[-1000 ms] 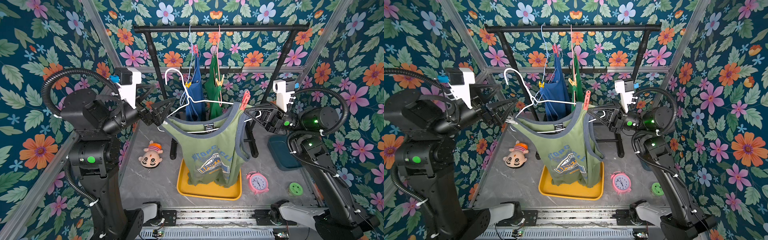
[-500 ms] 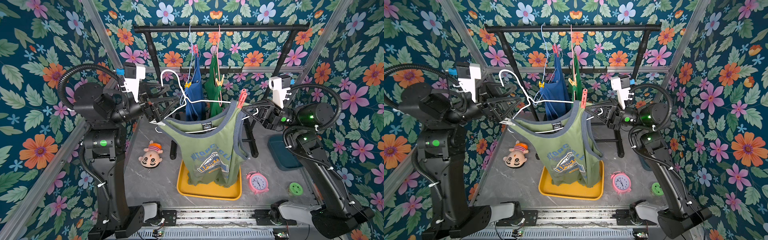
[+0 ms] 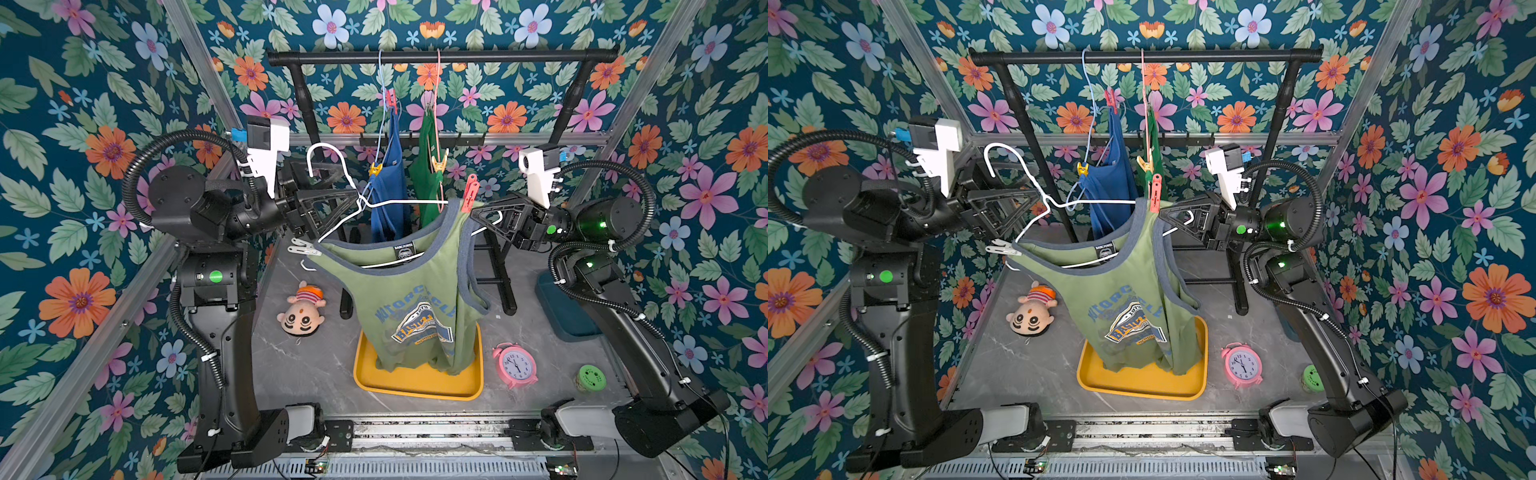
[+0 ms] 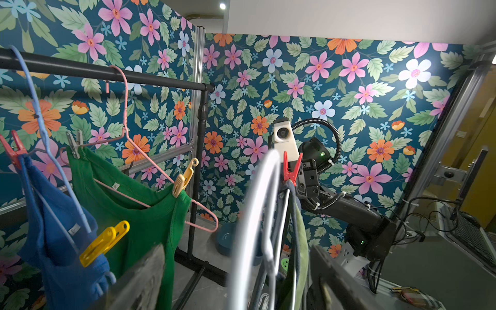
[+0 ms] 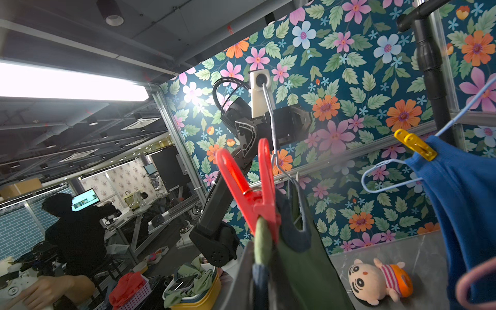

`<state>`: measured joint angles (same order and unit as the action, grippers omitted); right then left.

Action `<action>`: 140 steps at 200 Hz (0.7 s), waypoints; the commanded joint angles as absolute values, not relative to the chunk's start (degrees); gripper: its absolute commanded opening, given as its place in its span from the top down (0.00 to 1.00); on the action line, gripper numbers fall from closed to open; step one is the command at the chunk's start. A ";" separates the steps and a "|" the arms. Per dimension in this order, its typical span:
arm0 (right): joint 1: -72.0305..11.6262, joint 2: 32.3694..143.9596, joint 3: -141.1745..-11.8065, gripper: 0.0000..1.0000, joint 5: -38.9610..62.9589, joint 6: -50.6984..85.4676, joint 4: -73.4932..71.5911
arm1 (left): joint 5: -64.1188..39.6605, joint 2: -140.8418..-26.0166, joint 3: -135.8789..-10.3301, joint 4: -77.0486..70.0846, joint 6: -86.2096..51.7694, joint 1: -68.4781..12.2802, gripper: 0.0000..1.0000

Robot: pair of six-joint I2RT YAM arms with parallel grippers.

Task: Remove the clothespins securing tank tops to the hanger
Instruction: Pick up the hanger from the clothesline.

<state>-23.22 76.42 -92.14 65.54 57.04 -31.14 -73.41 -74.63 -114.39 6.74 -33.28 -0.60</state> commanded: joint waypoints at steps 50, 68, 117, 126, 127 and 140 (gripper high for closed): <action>-24.06 76.76 -93.12 1.00 64.58 55.28 -32.90 | -75.44 -74.44 -111.93 -1.09 -39.54 -0.62 0.35; -24.00 77.32 -93.34 1.00 64.19 55.37 -33.33 | -76.09 -74.12 -111.30 -2.63 -41.05 -0.62 0.39; -24.02 78.72 -93.92 1.00 63.52 56.42 -35.35 | -76.64 -73.35 -109.50 -6.99 -45.12 -0.62 0.66; -24.07 79.00 -94.25 1.00 63.46 56.58 -35.45 | -76.79 -73.22 -109.09 -8.39 -46.44 -0.63 0.70; -24.07 79.01 -94.28 1.00 63.46 56.63 -35.48 | -76.81 -73.22 -109.08 -8.54 -46.64 -0.62 0.71; -24.07 79.48 -94.52 1.00 63.26 57.08 -36.09 | -76.82 -72.96 -108.65 -10.13 -47.94 -0.64 0.80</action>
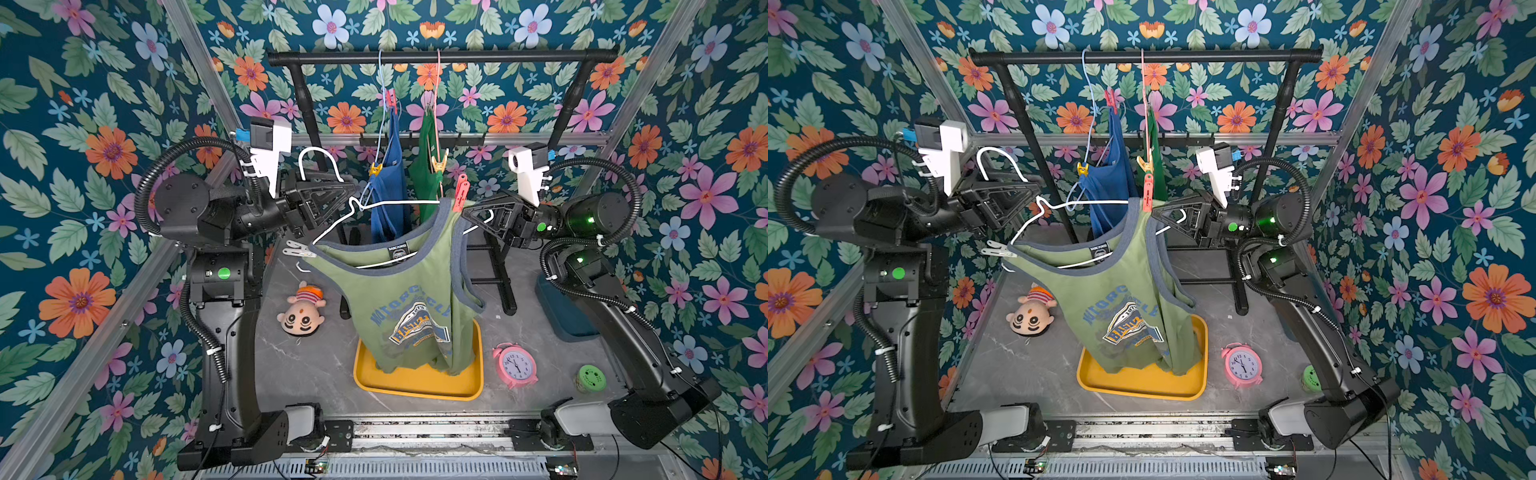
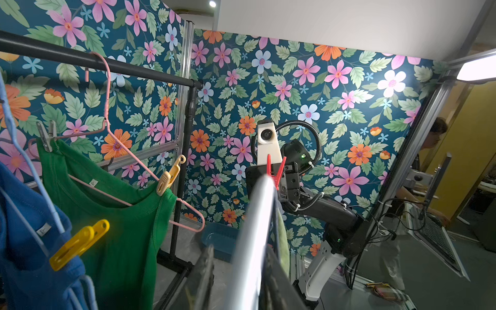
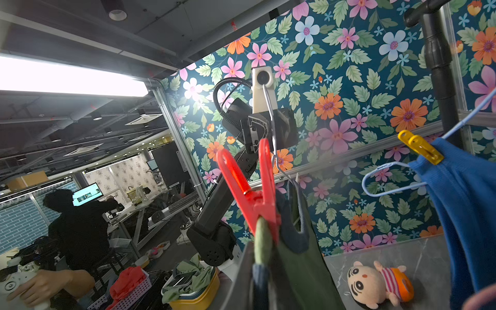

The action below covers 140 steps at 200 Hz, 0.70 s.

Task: Remove the clothespins securing tank tops to the hanger
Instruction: Pick up the hanger from the clothesline.

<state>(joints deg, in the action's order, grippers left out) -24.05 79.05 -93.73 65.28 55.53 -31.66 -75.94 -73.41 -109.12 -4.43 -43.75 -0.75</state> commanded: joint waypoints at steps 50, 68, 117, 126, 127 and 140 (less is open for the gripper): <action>-24.08 80.42 -95.14 1.00 63.20 57.74 -36.57 | -76.07 -72.33 -108.02 -10.14 -48.51 -0.62 1.00; -24.08 80.34 -95.10 1.00 63.09 57.18 -35.41 | -75.68 -72.25 -108.02 -10.16 -48.78 -0.62 1.00; -23.61 77.37 -93.99 0.89 60.96 46.69 -21.37 | -76.97 -72.66 -107.83 -10.42 -48.68 -0.62 1.00; -22.76 76.63 -94.06 0.87 59.66 43.79 -16.80 | -77.36 -72.69 -107.71 -10.41 -48.44 -0.64 1.00; -22.67 76.55 -94.01 0.87 59.49 43.61 -16.44 | -77.35 -72.69 -107.69 -10.44 -48.39 -0.63 1.00; -20.81 75.81 -92.99 0.81 58.66 43.59 -15.72 | -77.66 -72.69 -107.63 -10.34 -48.10 -0.64 1.00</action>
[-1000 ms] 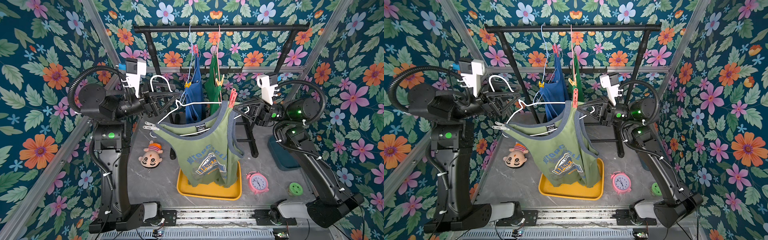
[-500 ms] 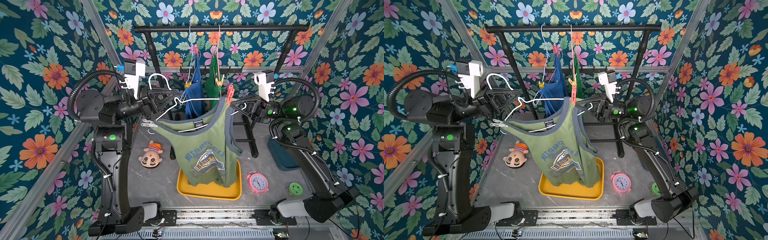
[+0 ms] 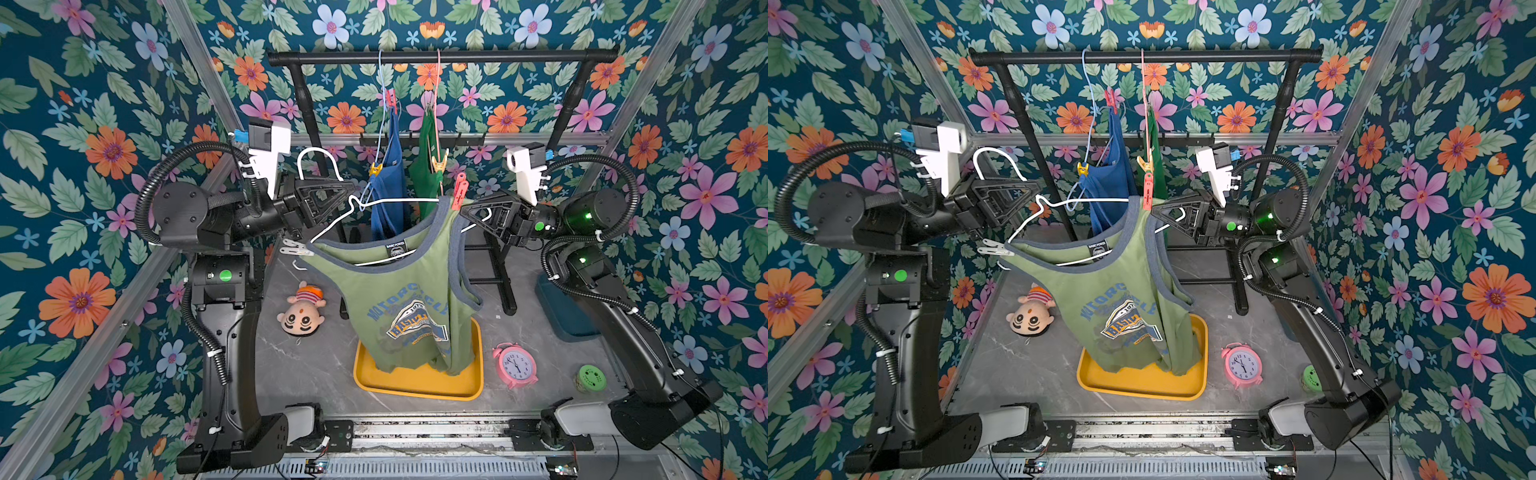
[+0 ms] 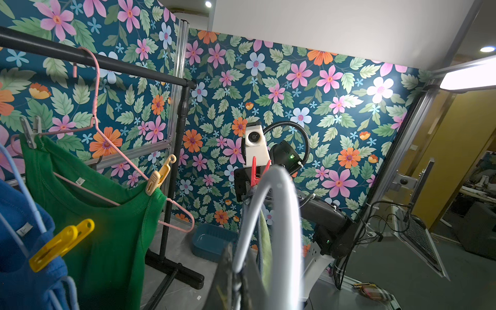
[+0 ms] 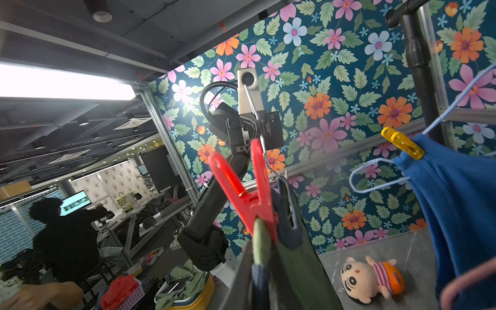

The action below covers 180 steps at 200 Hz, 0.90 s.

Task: Remove the clothespins securing tank tops to the hanger
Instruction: Pick up the hanger from the clothesline, then remove the clothespin from the hanger.

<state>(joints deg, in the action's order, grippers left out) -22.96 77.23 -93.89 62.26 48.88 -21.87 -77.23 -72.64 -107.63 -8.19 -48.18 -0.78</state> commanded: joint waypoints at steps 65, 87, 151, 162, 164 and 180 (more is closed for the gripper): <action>-14.57 73.40 -88.28 0.14 61.66 45.33 -17.87 | -78.73 -72.26 -106.01 -9.59 -47.55 -0.59 1.00; -14.51 70.20 -88.55 0.15 62.26 38.20 -10.90 | -79.27 -72.25 -104.88 -9.49 -47.32 -0.54 1.00; -14.88 74.31 -95.92 0.25 67.86 39.65 -9.39 | -81.78 -71.72 -103.47 -8.00 -45.77 -0.55 1.00; -15.16 75.20 -97.07 0.27 67.90 38.88 -8.72 | -81.91 -71.67 -103.24 -7.97 -45.96 -0.53 1.00; -15.26 75.38 -97.28 0.27 67.86 38.92 -8.73 | -81.91 -71.64 -103.15 -7.93 -45.97 -0.57 1.00; -16.33 77.13 -99.08 0.31 68.09 38.83 -8.61 | -81.83 -71.54 -102.68 -7.91 -46.22 -0.53 1.00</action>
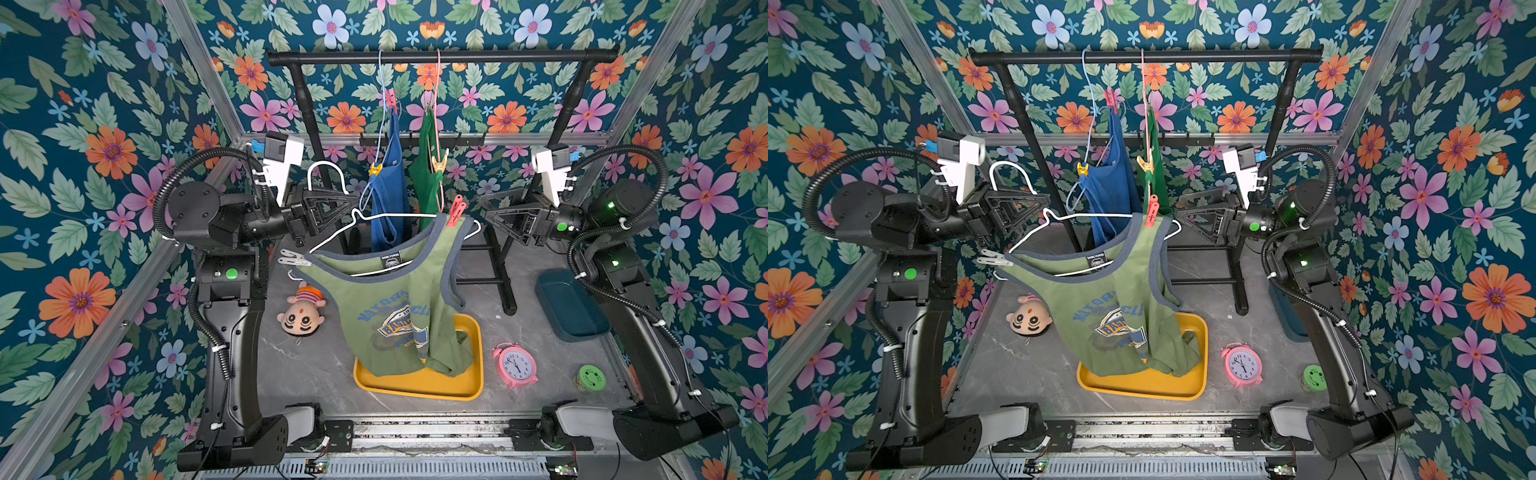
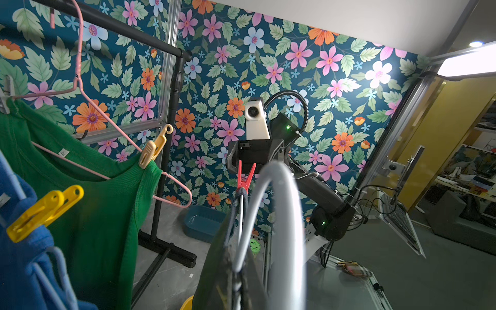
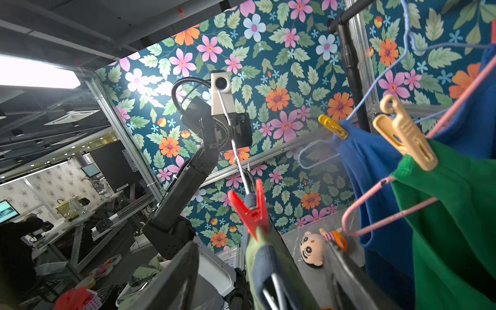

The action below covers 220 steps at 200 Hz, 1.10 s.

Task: Remove the clothespins securing tank tops to the hanger
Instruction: Remove the clothespin from the hanger.

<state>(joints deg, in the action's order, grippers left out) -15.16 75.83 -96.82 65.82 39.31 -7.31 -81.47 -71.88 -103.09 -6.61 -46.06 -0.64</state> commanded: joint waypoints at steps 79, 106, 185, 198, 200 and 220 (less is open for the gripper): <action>-21.93 81.71 -104.09 0.35 65.84 31.35 -2.22 | -81.74 -72.50 -102.24 -9.90 -48.20 -0.60 1.00; -22.05 82.52 -104.16 0.35 65.66 31.79 -3.54 | -82.07 -72.34 -101.91 -10.01 -48.36 -0.68 1.00; -22.48 85.01 -105.20 0.44 67.19 36.73 -10.55 | -82.35 -71.90 -101.53 -10.19 -48.70 -0.71 1.00; -22.57 85.09 -105.25 0.47 67.30 36.90 -10.77 | -82.35 -71.89 -101.47 -10.15 -48.69 -0.79 1.00; -22.52 85.08 -105.24 0.47 67.32 36.98 -10.80 | -82.29 -71.89 -101.46 -10.14 -48.76 -0.72 1.00; -22.67 85.08 -105.04 0.48 68.01 37.80 -11.67 | -82.27 -71.98 -101.40 -10.28 -48.74 -0.73 1.00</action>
<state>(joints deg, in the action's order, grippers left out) -22.39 85.10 -105.16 66.52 35.86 -7.99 -82.37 -72.07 -101.19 -8.16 -47.97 -0.78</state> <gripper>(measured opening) 0.515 0.079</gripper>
